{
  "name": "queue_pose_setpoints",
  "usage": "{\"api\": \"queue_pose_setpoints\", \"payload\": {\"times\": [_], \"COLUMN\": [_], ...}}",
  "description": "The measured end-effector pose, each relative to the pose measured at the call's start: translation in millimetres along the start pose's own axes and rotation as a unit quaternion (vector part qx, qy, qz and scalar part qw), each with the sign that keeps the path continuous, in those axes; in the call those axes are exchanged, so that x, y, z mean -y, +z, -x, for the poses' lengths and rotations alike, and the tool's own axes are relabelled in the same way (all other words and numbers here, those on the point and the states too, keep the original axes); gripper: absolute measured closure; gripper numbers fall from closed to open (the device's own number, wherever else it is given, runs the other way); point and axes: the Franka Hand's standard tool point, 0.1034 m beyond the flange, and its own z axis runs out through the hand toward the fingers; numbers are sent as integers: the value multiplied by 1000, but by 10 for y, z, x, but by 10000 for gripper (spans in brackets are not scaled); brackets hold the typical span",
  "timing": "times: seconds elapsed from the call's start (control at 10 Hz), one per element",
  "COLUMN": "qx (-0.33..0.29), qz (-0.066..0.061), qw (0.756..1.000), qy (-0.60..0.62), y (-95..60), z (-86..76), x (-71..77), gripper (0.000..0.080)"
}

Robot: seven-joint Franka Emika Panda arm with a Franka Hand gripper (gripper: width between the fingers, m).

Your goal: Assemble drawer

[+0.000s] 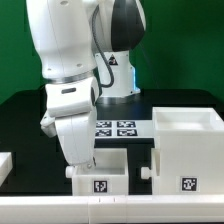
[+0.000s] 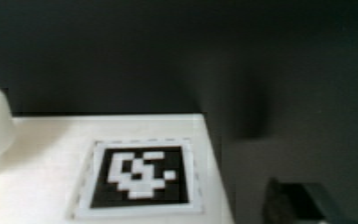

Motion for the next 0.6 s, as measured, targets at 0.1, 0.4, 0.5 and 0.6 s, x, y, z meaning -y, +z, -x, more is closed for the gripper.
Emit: {"api": "queue_pose_setpoints", "payload": {"times": [0.1,0.4,0.5,0.6], "qx": [0,0,0,0], "qz": [0,1,1,2], "qw": [1000,1000,1000,1000], "qy": [0,0,0,0], "y": [0,-6,-6,-23], "z": [0,-2,-2,-24], "x": [0,-8,-8,-8], "gripper": [573,761,761,761]}}
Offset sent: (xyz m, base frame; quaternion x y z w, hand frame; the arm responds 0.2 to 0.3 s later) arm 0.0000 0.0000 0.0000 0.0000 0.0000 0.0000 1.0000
